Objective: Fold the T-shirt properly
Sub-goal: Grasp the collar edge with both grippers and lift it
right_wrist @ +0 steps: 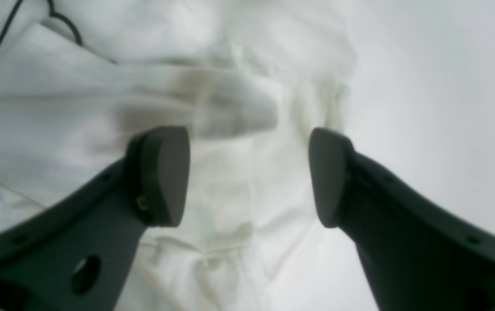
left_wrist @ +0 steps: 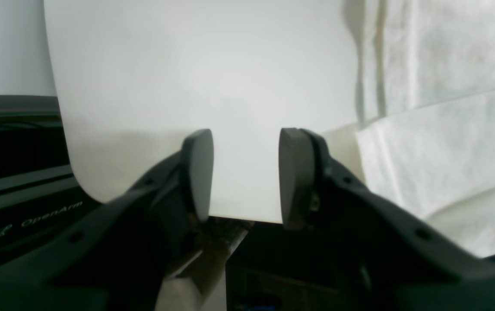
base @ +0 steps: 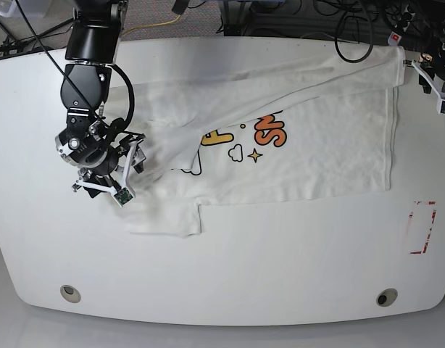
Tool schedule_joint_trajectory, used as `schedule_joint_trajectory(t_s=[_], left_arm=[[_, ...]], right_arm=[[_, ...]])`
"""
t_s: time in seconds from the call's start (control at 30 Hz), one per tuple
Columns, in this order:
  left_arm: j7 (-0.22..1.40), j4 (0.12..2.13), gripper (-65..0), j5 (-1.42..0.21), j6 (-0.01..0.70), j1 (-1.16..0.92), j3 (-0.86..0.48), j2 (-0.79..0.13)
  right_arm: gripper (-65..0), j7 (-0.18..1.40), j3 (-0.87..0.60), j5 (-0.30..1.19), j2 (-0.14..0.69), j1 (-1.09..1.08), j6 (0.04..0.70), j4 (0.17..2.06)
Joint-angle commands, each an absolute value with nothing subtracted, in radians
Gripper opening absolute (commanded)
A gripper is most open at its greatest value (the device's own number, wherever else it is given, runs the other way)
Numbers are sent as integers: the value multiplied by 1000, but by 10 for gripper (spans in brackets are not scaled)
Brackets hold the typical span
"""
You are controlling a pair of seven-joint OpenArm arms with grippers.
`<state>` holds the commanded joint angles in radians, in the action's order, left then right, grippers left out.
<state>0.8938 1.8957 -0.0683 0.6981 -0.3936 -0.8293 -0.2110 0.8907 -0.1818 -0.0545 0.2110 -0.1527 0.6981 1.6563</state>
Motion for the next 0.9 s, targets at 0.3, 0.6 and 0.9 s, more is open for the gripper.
schedule_joint_trajectory(t_s=[0.3, 0.6, 0.9], left_arm=[[894, 1902, -415, -70, 698, -392, -780, -213], [894, 1902, -415, -71, 698, -394, -742, -145], [895, 1888, -415, -65, 698, -397, -687, -108]], right_arm=[[-249, 918, -231, -62, 208, -251, 698, 1601], [-247, 1210, -513, 122, 206, -120, 698, 1805], [-247, 1279, -773, 312, 193, 97, 698, 1859]])
